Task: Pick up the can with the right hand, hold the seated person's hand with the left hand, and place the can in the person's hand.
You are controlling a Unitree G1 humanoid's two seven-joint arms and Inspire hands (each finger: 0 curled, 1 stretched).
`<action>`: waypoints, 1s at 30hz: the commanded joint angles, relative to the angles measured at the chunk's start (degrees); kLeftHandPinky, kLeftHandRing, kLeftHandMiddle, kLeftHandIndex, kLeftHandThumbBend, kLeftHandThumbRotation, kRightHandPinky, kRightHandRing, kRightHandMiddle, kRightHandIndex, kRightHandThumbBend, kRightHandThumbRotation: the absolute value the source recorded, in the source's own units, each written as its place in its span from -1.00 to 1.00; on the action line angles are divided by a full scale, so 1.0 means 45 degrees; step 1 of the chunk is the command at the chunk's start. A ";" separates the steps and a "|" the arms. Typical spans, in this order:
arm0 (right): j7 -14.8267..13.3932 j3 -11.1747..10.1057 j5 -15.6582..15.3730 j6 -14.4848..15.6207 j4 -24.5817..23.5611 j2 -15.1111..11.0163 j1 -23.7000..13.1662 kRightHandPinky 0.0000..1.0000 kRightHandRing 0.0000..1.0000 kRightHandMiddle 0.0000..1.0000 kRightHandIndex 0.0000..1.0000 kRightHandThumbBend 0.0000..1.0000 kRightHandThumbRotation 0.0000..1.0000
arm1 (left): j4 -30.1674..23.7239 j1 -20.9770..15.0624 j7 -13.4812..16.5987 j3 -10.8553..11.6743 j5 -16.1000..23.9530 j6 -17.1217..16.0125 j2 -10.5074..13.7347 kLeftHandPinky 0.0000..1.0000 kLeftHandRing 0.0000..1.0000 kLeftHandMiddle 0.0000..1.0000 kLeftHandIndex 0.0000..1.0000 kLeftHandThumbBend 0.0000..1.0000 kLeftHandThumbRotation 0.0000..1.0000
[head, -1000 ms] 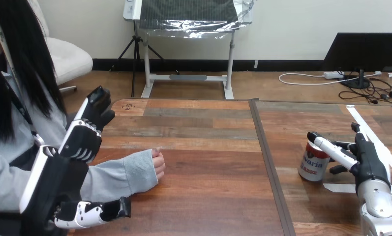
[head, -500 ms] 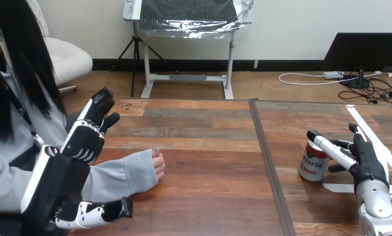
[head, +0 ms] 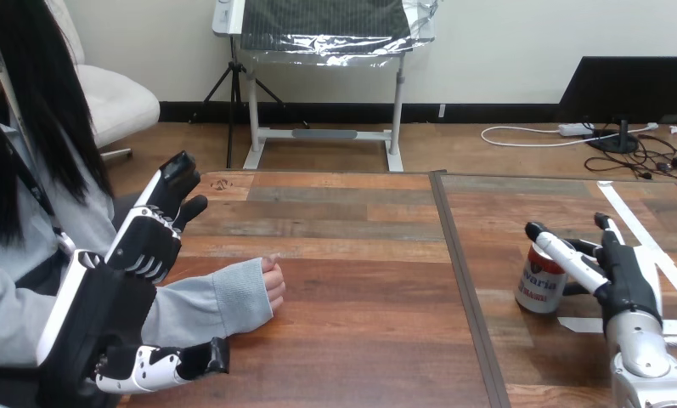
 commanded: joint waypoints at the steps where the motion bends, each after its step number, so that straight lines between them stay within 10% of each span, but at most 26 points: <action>1: -0.0135 0.0079 -0.0121 -0.0488 -0.0218 -0.0046 -0.0911 0.41 0.67 0.75 0.99 1.00 0.16 | -0.0510 -0.0647 -0.0038 0.0190 0.0081 0.0046 0.0270 0.89 0.98 1.00 0.93 1.00 -0.06; 17: -0.0203 0.0211 -0.0309 -0.0887 -0.0322 0.0104 -0.0722 0.34 0.61 0.68 0.98 1.00 0.22 | -0.1283 -0.0285 -0.0049 0.0180 -0.0091 0.1147 0.0231 1.00 1.00 1.00 0.93 1.00 -0.15; 30: -0.0351 0.0420 -0.0498 -0.1304 -0.0410 0.0303 -0.0531 0.34 0.57 0.67 0.97 1.00 0.27 | -0.0834 -0.0613 -0.0312 0.0327 0.0141 0.0575 0.0255 0.99 1.00 1.00 0.96 1.00 -0.12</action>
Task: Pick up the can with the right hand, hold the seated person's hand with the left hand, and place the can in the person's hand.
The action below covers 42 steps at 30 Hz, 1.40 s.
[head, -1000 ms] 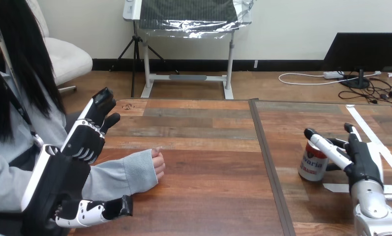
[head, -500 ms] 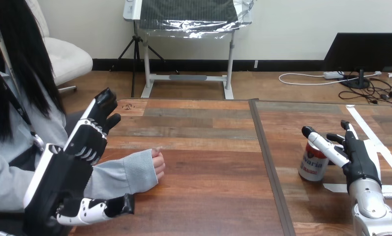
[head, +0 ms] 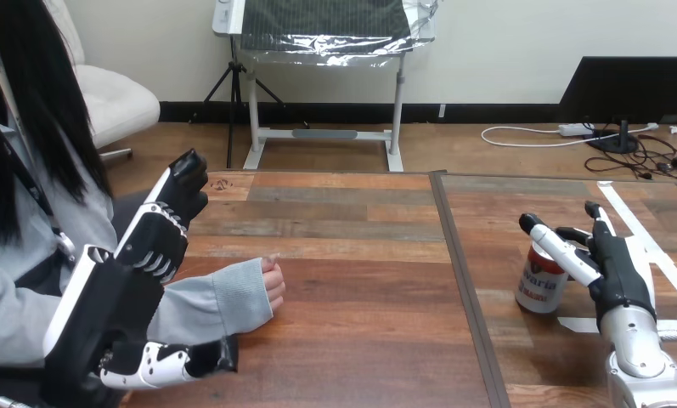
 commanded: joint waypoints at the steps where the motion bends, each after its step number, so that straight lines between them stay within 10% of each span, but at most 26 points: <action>1: -0.0313 0.0284 -0.0218 -0.0555 -0.0423 0.0263 -0.0532 0.34 0.59 0.68 0.97 1.00 0.28 | -0.0262 -0.0670 -0.0026 0.0250 0.0066 -0.0237 0.0150 0.99 1.00 1.00 0.96 1.00 -0.12; 6: -0.0392 0.0388 -0.0295 -0.0780 -0.0475 0.0352 -0.0442 0.28 0.53 0.63 0.96 1.00 0.28 | -0.0445 -0.0554 -0.0016 0.0212 -0.0045 0.0032 0.0144 0.98 1.00 1.00 0.95 1.00 -0.13; 12: -0.0708 0.0678 -0.0553 -0.1085 -0.0492 0.0371 -0.0333 -0.15 0.02 0.20 0.96 1.00 0.24 | -0.0283 -0.0732 -0.0251 0.0205 -0.0210 -0.0158 0.0079 0.98 1.00 1.00 0.96 1.00 -0.18; 19: -0.0944 0.0892 -0.0809 -0.1013 -0.0531 0.0416 -0.0321 -0.02 0.26 0.39 0.96 1.00 0.21 | -0.0251 -0.0774 -0.0163 0.0275 -0.0028 -0.0172 0.0013 0.99 1.00 1.00 0.95 1.00 -0.19; 30: -0.0802 0.1028 -0.0856 -0.0721 -0.0554 0.0512 -0.0317 0.79 0.93 0.95 0.98 1.00 0.10 | -0.0227 -0.0816 -0.0265 0.0268 -0.0186 -0.0238 -0.0033 1.00 1.00 1.00 0.96 1.00 -0.18; 42: -0.1489 0.1447 -0.1293 -0.0305 -0.0523 0.0621 -0.0210 0.73 0.97 1.00 0.97 1.00 -0.07 | -0.0239 -0.0744 -0.0180 0.0357 -0.0124 -0.0272 -0.0142 0.99 1.00 1.00 0.95 1.00 -0.19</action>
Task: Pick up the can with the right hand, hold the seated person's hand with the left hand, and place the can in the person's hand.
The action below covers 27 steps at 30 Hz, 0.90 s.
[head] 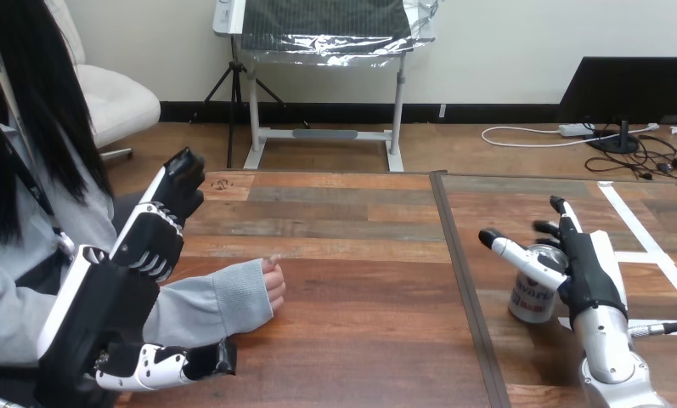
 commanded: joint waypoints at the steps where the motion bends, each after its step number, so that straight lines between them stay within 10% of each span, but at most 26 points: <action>1: -0.0501 0.0246 -0.0197 0.0180 -0.0489 0.0131 -0.0293 0.70 0.96 1.00 0.97 1.00 -0.09 | -0.0243 -0.0729 0.0068 0.0112 -0.0051 -0.0226 -0.0101 0.99 1.00 1.00 0.95 1.00 -0.19; 27: -0.2108 0.0112 -0.0148 0.0596 -0.0171 0.0612 0.0193 0.14 0.47 0.63 0.77 1.00 -0.72 | -0.0082 -0.0965 -0.0337 0.0255 -0.0395 -0.0529 -0.0152 1.00 1.00 1.00 0.94 1.00 -0.14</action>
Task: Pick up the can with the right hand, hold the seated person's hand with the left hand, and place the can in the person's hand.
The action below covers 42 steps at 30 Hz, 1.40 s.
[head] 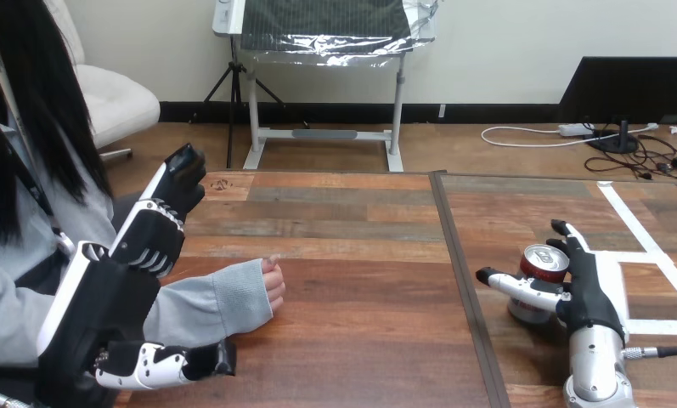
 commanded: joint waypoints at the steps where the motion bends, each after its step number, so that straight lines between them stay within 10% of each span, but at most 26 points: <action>1: -0.0031 -0.0046 0.0101 0.0181 -0.0160 0.0091 -0.0279 0.15 0.49 0.64 0.77 1.00 -0.72 | -0.0092 -0.0787 -0.0020 0.0200 -0.0239 -0.0396 -0.0052 1.00 1.00 1.00 0.94 1.00 -0.13; 20: 0.0387 -0.0894 0.1160 -0.0215 -0.0125 0.0436 -0.0065 0.41 0.59 0.68 0.72 0.97 -0.94 | -0.0452 -0.0585 0.0486 0.0380 0.0542 -0.0780 0.0072 0.99 1.00 1.00 1.00 1.00 -0.02; 42: -0.0814 -0.1010 0.1292 -0.0070 -0.0246 0.0671 -0.0351 -0.13 -0.04 0.11 0.14 0.65 -1.00 | -0.0590 -0.0571 0.0860 0.0273 0.0649 -0.0587 0.0115 0.96 1.00 1.00 1.00 1.00 -0.03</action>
